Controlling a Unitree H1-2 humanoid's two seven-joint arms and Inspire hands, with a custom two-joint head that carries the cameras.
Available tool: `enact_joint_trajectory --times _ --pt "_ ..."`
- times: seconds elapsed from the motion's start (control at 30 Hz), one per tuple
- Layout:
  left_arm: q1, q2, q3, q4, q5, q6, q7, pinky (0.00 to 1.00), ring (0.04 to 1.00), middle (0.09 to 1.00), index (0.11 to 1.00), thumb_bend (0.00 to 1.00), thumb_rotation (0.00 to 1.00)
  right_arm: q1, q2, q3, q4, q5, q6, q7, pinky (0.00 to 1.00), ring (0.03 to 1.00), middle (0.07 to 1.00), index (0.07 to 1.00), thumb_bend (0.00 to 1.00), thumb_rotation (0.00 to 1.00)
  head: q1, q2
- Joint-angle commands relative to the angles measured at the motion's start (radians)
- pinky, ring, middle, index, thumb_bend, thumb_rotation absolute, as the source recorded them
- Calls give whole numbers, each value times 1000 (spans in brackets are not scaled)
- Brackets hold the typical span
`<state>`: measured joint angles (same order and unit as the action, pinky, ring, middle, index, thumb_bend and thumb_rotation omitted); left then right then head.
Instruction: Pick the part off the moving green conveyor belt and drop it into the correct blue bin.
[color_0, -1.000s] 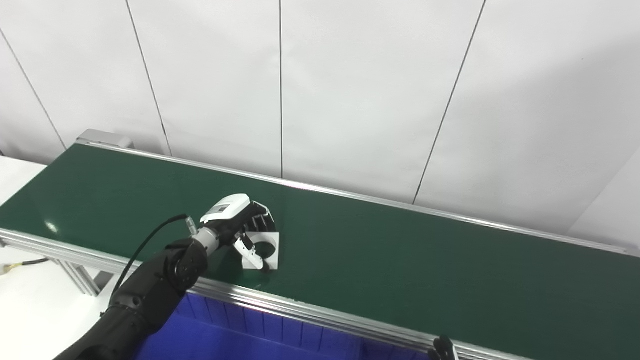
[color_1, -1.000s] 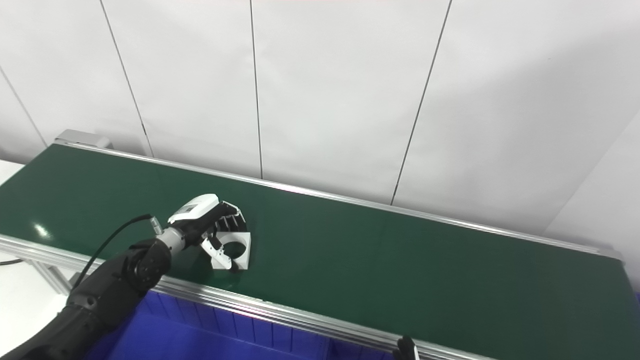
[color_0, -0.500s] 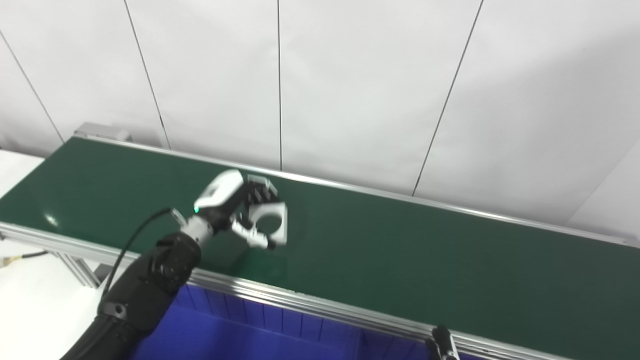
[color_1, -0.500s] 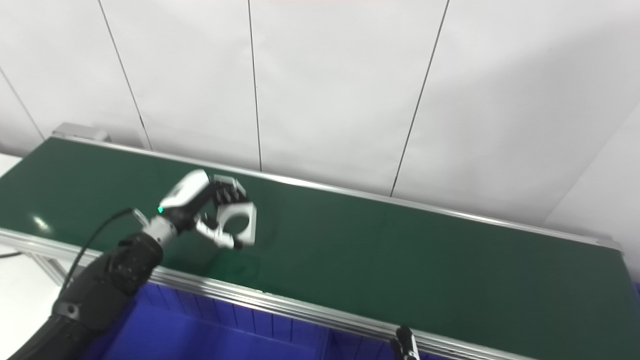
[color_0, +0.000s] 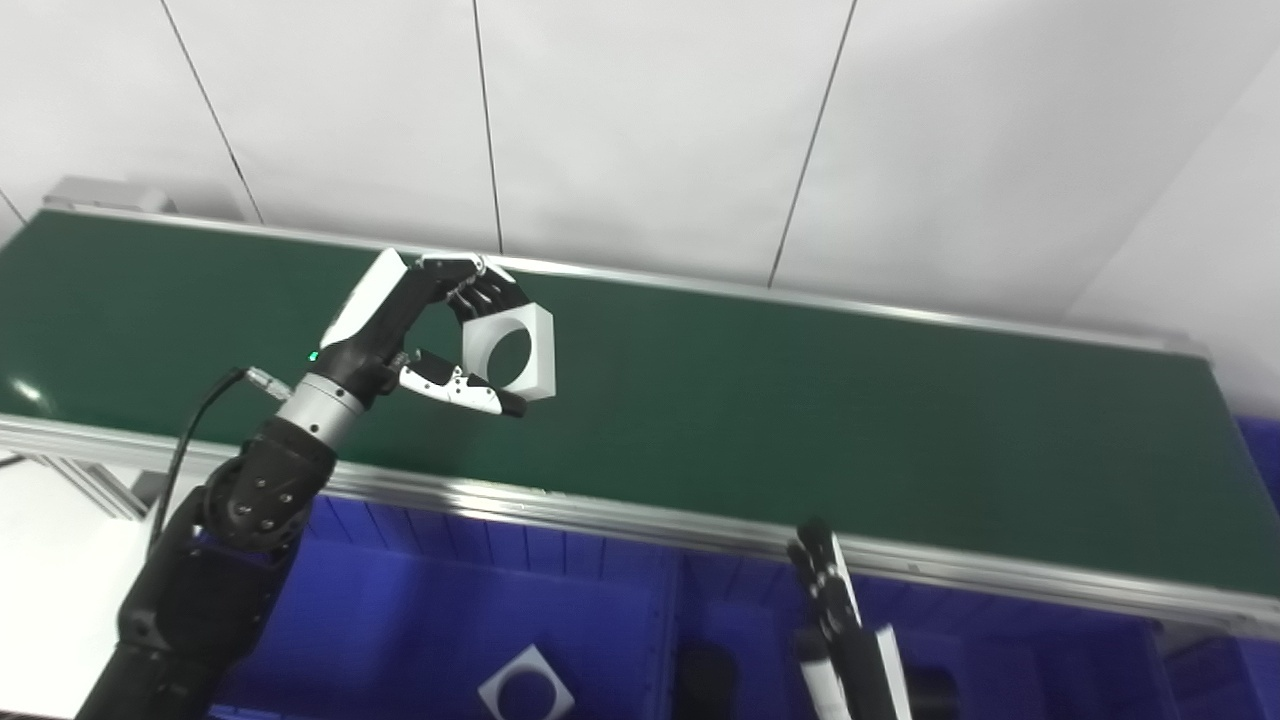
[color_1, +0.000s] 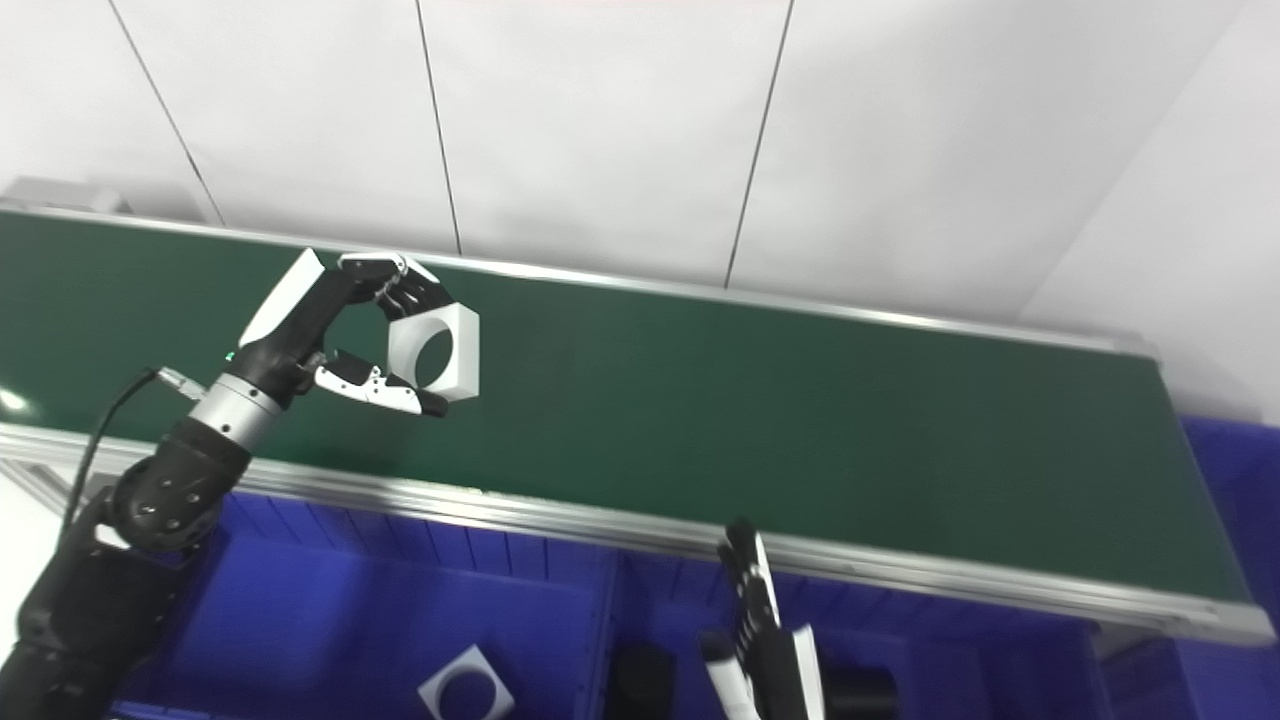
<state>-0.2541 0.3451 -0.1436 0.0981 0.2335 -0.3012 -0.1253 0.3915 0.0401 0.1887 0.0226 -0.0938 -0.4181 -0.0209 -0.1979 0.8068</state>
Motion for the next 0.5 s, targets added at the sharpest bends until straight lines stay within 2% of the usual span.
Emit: enact_joint_trajectory --times 0.0,0.2,0.33,0.47 --pt "0 0 14 -34 -27 -50 0 423 436 491 511 498 0 0 13 12 -45 -3 -52 -12 1000 972 982 1000 733 896 0 1" --pt "67 -9 9 -65 -17 -74 -12 381 413 476 531 496 0 -3 17 28 -63 -3 -52 -34 990 969 977 992 705 884 -14 20" --pt "113 -7 -14 -48 18 -126 -20 341 387 470 541 493 0 -8 16 34 -66 4 -52 -41 983 965 979 999 719 879 -18 35" --pt "171 -11 -36 -59 32 -115 -43 331 377 483 541 492 0 -9 13 36 -68 6 -51 -39 986 970 980 996 720 886 -20 38"
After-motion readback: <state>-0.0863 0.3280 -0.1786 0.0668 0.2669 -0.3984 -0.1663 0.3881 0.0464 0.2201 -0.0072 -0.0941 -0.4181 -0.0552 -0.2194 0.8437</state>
